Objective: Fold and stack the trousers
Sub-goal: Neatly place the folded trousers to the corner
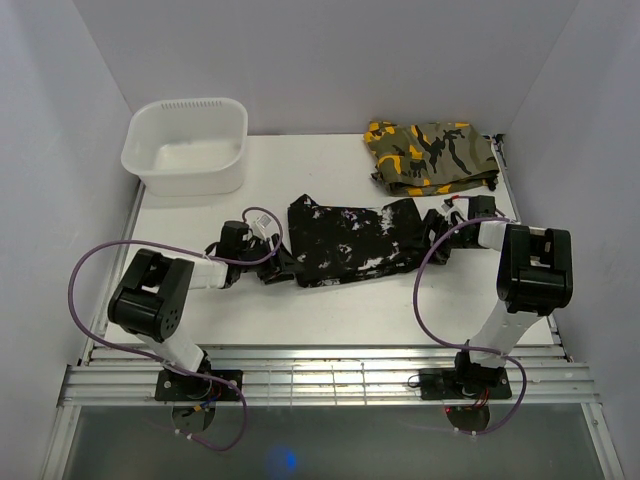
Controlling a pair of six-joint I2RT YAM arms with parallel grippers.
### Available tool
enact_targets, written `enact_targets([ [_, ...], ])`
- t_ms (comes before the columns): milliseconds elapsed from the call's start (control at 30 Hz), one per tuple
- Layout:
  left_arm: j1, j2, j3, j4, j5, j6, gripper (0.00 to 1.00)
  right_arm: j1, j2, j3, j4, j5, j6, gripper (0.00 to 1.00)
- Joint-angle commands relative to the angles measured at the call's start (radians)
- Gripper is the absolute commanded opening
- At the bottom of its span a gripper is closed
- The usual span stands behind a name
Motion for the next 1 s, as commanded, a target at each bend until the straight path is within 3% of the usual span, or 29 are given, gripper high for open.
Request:
enact_targets([
  [0,-0.004,0.013,-0.006,0.095,0.019,-0.065,0.65,-0.025,-0.001,-0.058,0.043,-0.019,0.05,0.79],
  [67,-0.005,0.032,-0.006,0.106,0.019,-0.078,0.59,-0.043,-0.001,-0.073,0.031,-0.022,0.029,0.83],
  [100,-0.005,0.036,-0.009,0.11,0.019,-0.094,0.49,-0.051,-0.002,-0.079,0.02,-0.024,0.022,0.84],
  [200,-0.005,0.04,-0.029,0.144,0.019,-0.133,0.36,-0.068,-0.014,-0.13,0.022,-0.048,0.03,0.87],
  [333,-0.01,0.042,-0.058,0.178,0.025,-0.179,0.31,-0.062,-0.034,-0.229,0.138,-0.091,0.114,0.95],
  [567,-0.037,0.019,-0.089,0.204,-0.015,-0.284,0.26,-0.047,-0.108,-0.389,0.295,-0.084,0.243,0.96],
  [667,-0.062,0.029,-0.081,0.204,-0.024,-0.304,0.23,-0.047,-0.139,-0.403,0.299,-0.041,0.248,0.83],
  [733,-0.068,0.028,-0.077,0.203,-0.03,-0.299,0.18,-0.048,-0.131,-0.376,0.269,-0.021,0.237,0.68],
  [767,-0.068,0.022,-0.073,0.186,-0.033,-0.295,0.15,-0.056,-0.128,-0.353,0.234,0.004,0.178,0.67],
  [800,-0.064,0.013,-0.058,0.163,-0.05,-0.267,0.1,-0.062,-0.131,-0.327,0.17,0.03,0.142,0.7],
  [833,-0.059,0.007,-0.054,0.15,-0.053,-0.256,0.08,-0.071,-0.133,-0.305,0.093,0.071,0.107,0.83],
  [867,-0.053,-0.007,-0.053,0.143,-0.056,-0.253,0.05,-0.083,-0.136,-0.268,0.059,0.096,0.079,0.89],
  [900,-0.047,-0.013,-0.057,0.137,-0.058,-0.253,0.0,-0.115,-0.148,-0.263,0.042,0.108,0.05,0.93],
  [967,-0.041,-0.021,-0.07,0.134,-0.07,-0.253,0.0,-0.139,-0.156,-0.274,0.022,0.107,0.035,0.98],
])
